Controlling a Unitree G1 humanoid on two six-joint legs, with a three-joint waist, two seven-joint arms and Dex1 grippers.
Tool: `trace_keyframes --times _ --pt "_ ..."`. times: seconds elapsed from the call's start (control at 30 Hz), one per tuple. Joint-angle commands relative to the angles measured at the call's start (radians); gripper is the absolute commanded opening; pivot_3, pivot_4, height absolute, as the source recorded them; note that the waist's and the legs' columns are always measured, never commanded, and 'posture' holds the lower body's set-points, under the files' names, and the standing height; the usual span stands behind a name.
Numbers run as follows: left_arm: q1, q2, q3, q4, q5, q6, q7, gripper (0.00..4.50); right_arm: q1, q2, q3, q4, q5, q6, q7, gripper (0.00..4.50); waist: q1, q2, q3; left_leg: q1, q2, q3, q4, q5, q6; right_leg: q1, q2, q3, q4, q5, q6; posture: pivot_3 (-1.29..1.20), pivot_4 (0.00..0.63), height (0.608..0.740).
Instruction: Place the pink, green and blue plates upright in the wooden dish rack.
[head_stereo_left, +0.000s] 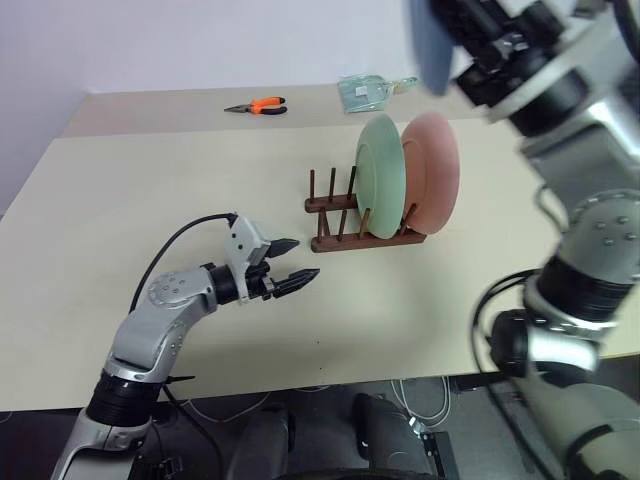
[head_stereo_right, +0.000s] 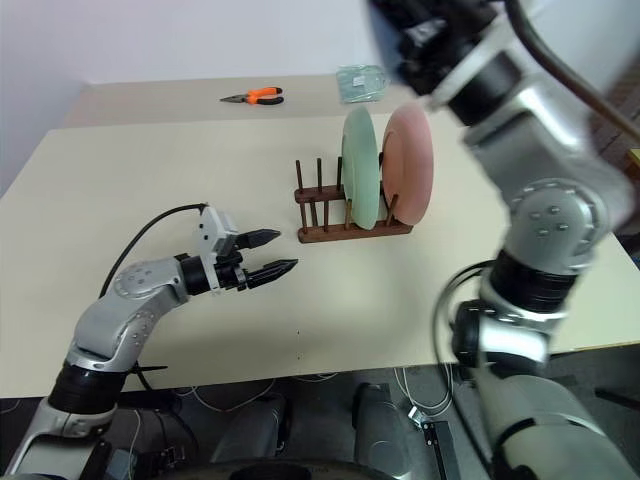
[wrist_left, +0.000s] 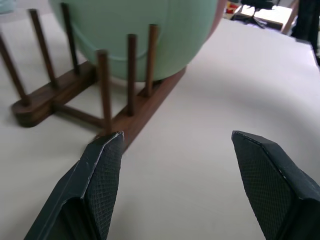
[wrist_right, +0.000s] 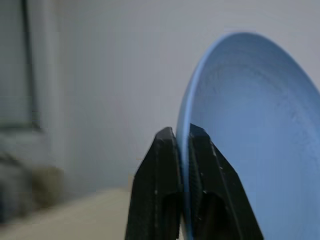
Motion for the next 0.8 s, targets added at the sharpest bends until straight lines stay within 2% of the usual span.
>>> trace_keyframes --times 0.03,0.17,0.23,0.7,0.8 --pt "0.014 0.029 0.054 0.001 0.012 -0.035 0.000 3.56 0.012 0.135 0.029 0.019 0.187 0.046 -0.173 0.02 -0.002 0.000 0.000 0.000 0.000 0.000 0.000 0.000 0.000 -0.001 0.000 0.000 0.001 0.000 0.000 0.00 0.150 0.740" --pt "0.040 0.040 0.074 -0.019 0.009 -0.036 0.004 3.56 0.056 0.216 0.042 0.068 0.292 0.063 -0.336 0.02 0.002 0.000 0.000 -0.001 0.000 0.000 -0.001 0.000 0.000 -0.004 0.001 0.000 0.003 0.001 0.000 0.00 0.150 0.740" --pt "0.058 0.038 0.077 -0.037 0.007 -0.034 0.012 3.56 0.093 0.228 0.066 0.070 0.294 0.068 -0.380 0.02 0.001 0.000 0.000 -0.001 0.000 0.001 -0.001 0.000 -0.001 -0.004 0.001 0.000 0.002 0.001 0.000 0.00 0.150 0.740" --pt "0.047 0.024 0.067 -0.051 0.002 -0.019 0.028 3.56 0.145 0.190 0.084 0.147 0.285 0.030 -0.463 0.02 -0.005 0.001 0.000 -0.001 0.001 0.004 -0.001 0.000 0.000 -0.005 0.002 0.001 0.003 0.001 -0.001 0.00 0.150 0.740" --pt "0.049 0.023 0.064 -0.055 0.002 -0.018 0.028 3.56 0.130 0.162 0.101 0.153 0.231 0.009 -0.419 1.09 -0.005 0.001 0.000 -0.001 0.001 0.005 -0.001 0.000 0.000 -0.005 0.002 0.001 0.002 0.001 -0.001 0.00 0.150 0.740"
